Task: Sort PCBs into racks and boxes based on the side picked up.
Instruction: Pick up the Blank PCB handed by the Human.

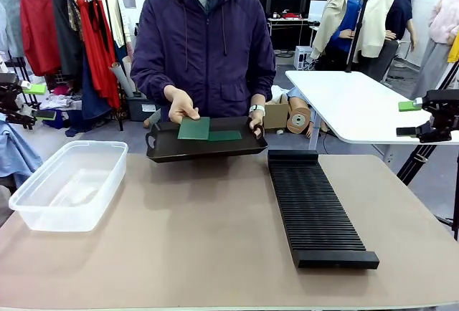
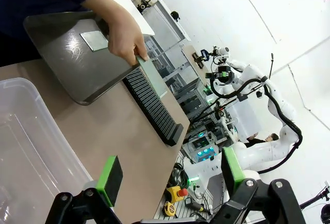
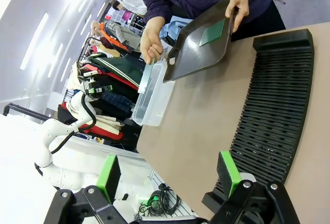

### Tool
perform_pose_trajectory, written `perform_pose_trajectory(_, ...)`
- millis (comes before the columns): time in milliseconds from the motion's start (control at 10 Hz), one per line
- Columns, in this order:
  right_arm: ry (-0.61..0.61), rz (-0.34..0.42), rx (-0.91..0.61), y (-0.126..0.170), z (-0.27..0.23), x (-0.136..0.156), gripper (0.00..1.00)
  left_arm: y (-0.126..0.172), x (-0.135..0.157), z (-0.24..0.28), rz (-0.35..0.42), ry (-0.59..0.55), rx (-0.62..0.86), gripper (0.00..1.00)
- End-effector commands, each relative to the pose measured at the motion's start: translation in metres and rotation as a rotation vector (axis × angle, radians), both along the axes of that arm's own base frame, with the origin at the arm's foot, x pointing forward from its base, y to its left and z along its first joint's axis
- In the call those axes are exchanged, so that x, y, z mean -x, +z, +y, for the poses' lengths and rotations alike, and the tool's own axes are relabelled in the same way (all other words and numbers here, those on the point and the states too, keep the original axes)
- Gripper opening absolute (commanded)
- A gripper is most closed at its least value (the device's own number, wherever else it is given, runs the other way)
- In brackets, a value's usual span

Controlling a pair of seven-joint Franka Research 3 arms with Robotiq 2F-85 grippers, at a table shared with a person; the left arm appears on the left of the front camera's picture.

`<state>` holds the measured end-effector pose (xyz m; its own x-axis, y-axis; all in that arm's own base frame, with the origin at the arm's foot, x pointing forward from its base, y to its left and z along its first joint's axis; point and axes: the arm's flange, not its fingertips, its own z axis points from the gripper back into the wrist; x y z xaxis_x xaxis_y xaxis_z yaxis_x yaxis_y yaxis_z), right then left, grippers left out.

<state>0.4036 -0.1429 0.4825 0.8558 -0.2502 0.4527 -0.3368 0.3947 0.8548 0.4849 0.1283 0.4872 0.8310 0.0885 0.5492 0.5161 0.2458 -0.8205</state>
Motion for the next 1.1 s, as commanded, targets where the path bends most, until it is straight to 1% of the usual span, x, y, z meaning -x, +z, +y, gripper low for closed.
perform_pose_trajectory(0, 0.005, 0.006, 0.000, 0.002, 0.000, 0.000, 1.00, -0.010, -0.015, -0.013, 0.045, -0.009, 0.013, 1.00)
perform_pose_trajectory(100, 0.005, 0.006, 0.000, 0.002, 0.000, 0.000, 1.00, -0.018, -0.023, -0.027, 0.082, -0.032, 0.038, 1.00)
perform_pose_trajectory(400, 0.005, 0.006, 0.000, 0.002, 0.000, 0.000, 1.00, -0.040, -0.033, -0.081, 0.207, -0.112, 0.061, 1.00)
perform_pose_trajectory(600, 0.005, 0.006, 0.000, 0.002, 0.000, 0.000, 1.00, -0.051, -0.037, -0.113, 0.246, -0.133, 0.065, 1.00)
perform_pose_trajectory(900, 0.005, 0.006, 0.000, 0.002, 0.000, 0.000, 1.00, -0.064, -0.043, -0.172, 0.317, -0.200, 0.072, 1.00)
perform_pose_trajectory(1000, 0.005, 0.006, 0.000, 0.002, 0.000, 0.000, 1.00, -0.071, -0.043, -0.192, 0.335, -0.218, 0.053, 1.00)
